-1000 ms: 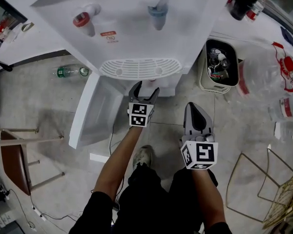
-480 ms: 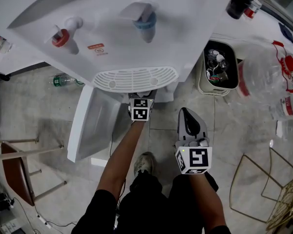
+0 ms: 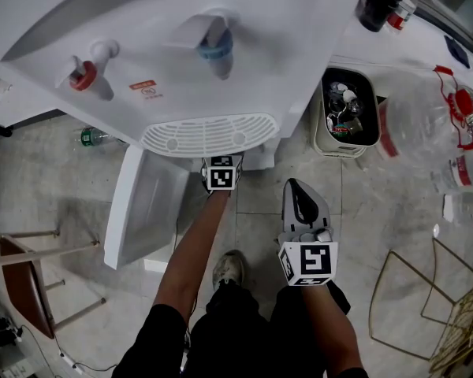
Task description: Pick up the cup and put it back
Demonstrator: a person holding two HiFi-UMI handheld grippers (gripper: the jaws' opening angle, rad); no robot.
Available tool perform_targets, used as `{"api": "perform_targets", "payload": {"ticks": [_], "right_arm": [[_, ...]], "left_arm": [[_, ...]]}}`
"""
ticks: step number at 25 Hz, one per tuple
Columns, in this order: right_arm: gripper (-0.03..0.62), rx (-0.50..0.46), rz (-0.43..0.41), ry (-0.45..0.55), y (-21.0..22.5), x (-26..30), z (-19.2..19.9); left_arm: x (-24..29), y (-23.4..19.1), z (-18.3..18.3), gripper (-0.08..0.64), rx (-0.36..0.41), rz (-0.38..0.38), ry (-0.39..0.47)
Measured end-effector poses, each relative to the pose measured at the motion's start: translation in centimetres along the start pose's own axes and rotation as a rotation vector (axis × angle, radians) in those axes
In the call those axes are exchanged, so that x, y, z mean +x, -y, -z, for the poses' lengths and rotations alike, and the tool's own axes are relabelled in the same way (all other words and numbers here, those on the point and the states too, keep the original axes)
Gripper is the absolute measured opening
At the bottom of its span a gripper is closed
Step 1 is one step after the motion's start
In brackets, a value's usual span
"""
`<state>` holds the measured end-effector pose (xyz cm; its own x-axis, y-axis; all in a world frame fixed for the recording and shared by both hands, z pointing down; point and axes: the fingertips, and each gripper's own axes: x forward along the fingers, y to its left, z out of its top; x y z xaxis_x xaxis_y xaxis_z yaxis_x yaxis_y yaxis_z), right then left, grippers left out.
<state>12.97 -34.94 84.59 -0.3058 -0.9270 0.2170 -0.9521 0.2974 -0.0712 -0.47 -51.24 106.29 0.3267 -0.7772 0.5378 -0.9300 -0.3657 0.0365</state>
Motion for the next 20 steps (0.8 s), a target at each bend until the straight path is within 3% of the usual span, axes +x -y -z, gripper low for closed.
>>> {"api": "perform_targets", "payload": {"ticks": [8, 10, 20], "right_arm": [[-0.006, 0.003, 0.01, -0.01, 0.6, 0.1, 0.4], [-0.005, 0.006, 0.011, -0.012, 0.7, 0.2, 0.5], [-0.006, 0.004, 0.007, -0.016, 0.7, 0.1, 0.7]], "left_arm": [[0.1, -0.5, 0.5, 0.347, 0.002, 0.001, -0.006], [0.0, -0.6, 0.4, 0.316, 0.005, -0.002, -0.003], [-0.5, 0.5, -0.7, 0.305, 0.032, 0.019, 0.049]]}}
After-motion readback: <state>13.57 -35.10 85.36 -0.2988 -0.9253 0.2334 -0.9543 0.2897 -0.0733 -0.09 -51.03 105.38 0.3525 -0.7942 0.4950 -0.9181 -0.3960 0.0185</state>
